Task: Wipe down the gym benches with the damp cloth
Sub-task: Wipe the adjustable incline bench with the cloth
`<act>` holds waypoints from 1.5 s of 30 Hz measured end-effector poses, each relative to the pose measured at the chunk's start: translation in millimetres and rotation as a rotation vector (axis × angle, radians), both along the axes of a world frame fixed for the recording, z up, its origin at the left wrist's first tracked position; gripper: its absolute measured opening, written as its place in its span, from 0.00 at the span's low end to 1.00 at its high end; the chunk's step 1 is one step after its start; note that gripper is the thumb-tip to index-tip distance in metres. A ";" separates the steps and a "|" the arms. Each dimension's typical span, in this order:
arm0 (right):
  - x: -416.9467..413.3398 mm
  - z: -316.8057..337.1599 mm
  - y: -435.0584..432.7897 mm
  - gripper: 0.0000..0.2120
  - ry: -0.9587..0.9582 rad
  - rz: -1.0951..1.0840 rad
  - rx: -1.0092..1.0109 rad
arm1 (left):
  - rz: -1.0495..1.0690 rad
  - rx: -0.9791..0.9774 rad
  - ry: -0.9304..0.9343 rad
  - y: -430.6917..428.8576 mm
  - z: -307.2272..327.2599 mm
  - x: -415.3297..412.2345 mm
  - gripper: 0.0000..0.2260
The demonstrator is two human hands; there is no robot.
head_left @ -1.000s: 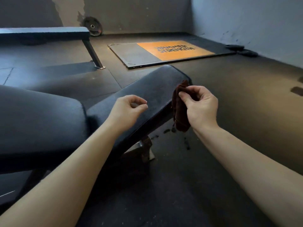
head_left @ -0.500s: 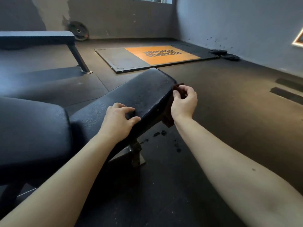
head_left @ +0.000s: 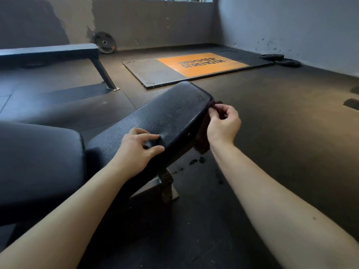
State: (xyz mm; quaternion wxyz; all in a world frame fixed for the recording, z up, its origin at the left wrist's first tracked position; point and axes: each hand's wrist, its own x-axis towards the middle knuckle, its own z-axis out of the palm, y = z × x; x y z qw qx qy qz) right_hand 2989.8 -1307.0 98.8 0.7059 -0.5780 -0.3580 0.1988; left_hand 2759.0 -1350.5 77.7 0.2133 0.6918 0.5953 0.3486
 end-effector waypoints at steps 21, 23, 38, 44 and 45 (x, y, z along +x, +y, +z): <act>-1.3 -5.3 2.4 0.08 0.047 -0.016 -0.012 | 0.010 0.006 -0.019 -5.6 -1.5 4.0 0.16; -18.6 -19.1 -12.9 0.09 -0.026 0.022 0.018 | 0.014 0.018 -0.013 -4.7 -2.4 4.4 0.16; -11.4 -15.9 -8.8 0.04 -0.041 0.000 -0.009 | 0.023 0.141 0.042 -10.8 -11.5 1.9 0.16; -48.6 -53.0 -42.6 0.08 -0.161 0.131 0.017 | 0.032 0.144 -0.044 -6.4 -14.9 2.3 0.14; -50.8 -57.8 -47.7 0.09 -0.179 0.167 0.001 | 0.023 0.136 -0.067 -4.9 -14.9 1.4 0.14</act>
